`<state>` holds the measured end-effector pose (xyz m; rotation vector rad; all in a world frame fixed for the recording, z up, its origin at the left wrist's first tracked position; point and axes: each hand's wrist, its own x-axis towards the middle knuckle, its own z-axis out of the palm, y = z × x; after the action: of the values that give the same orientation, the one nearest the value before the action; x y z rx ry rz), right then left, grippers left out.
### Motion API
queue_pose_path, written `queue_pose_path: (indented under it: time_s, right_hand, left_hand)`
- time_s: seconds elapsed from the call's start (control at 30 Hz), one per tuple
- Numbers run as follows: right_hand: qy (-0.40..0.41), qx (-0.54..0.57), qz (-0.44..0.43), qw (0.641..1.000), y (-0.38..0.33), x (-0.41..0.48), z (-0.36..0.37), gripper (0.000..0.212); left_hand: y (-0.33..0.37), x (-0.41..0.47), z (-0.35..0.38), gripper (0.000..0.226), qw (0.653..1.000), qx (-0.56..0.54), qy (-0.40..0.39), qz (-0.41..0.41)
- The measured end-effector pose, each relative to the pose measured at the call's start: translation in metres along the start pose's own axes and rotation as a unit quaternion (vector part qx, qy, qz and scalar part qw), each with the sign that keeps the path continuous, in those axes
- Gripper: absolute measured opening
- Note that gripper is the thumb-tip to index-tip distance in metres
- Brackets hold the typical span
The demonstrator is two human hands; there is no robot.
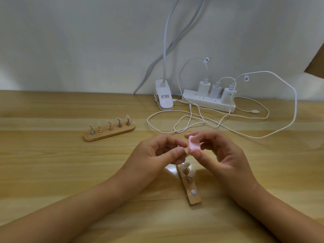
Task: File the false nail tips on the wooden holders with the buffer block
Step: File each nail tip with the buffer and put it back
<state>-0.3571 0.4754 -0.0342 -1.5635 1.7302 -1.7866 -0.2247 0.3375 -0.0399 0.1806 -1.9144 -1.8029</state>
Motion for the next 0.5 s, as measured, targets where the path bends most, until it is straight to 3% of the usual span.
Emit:
queue_pose_path:
  time_s: [0.13, 0.23, 0.37, 0.5]
  right_hand:
    - [-0.006, 0.016, -0.009, 1.000, 0.001, -0.001, 0.000, 0.026]
    - [0.026, 0.044, 0.012, 0.999, 0.000, 0.001, -0.003, 0.025]
    - [0.101, 0.097, 0.091, 0.986, 0.002, 0.008, -0.008, 0.019]
    - [0.125, 0.158, 0.161, 0.966, 0.006, 0.014, -0.011, 0.056]
  left_hand:
    - [-0.003, 0.001, -0.001, 0.025, 1.000, 0.007, 0.007, -0.018]
    - [-0.002, 0.002, -0.003, 0.015, 0.999, 0.040, 0.026, -0.008]
    - [-0.001, 0.003, -0.003, 0.037, 0.993, 0.108, 0.053, -0.007]
    - [0.002, 0.004, -0.002, 0.047, 0.995, 0.068, 0.052, -0.057]
